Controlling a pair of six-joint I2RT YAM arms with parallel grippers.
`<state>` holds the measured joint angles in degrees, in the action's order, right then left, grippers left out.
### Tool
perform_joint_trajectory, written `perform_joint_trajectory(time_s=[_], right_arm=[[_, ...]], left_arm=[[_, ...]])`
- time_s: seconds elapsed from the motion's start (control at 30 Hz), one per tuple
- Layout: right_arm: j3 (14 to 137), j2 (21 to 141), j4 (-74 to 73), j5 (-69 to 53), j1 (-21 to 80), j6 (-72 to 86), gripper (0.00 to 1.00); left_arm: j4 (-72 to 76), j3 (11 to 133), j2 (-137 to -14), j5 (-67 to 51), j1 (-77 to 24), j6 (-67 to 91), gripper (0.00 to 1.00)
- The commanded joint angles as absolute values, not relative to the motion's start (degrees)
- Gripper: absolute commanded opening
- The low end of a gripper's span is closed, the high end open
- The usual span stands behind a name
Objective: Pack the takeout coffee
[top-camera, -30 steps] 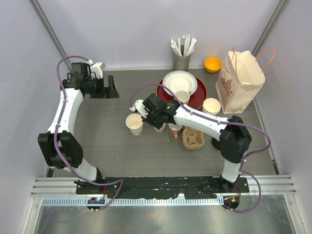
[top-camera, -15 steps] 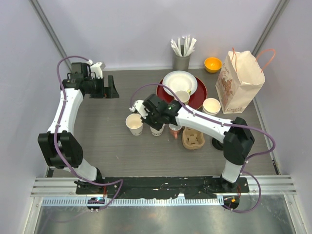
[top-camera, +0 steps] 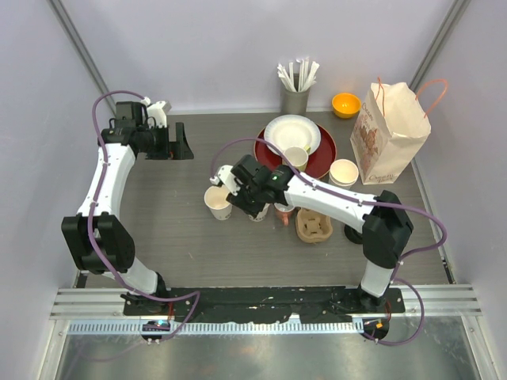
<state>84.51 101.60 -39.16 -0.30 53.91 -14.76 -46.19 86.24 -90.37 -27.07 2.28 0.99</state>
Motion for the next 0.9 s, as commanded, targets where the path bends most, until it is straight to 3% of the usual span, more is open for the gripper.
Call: perform_joint_trajectory(time_s=[0.0, 0.13, 0.3, 0.63, 0.87], right_arm=[[87.0, 98.4, -40.5, -0.9, 54.8, -14.0, 0.43], [90.2, 95.4, -40.9, -0.4, 54.9, -10.8, 0.49], [91.8, 87.6, -42.2, 8.8, 52.4, -2.0, 0.58], [76.7, 73.8, -55.7, 15.3, 19.9, 14.3, 0.53], [66.8, 71.1, -58.6, 25.7, 13.5, 25.0, 0.48]], left_arm=[[-46.7, 88.2, -88.2, -28.2, 2.5, 0.3, 0.98], [-46.8, 88.2, -88.1, -28.2, 2.6, 0.3, 0.98], [-46.8, 87.9, -87.2, -28.2, 2.5, 0.3, 0.98], [-46.4, 85.9, -85.2, -28.8, 2.5, -1.8, 0.99], [-46.7, 85.5, -83.8, -31.8, 2.5, -2.0, 0.98]])
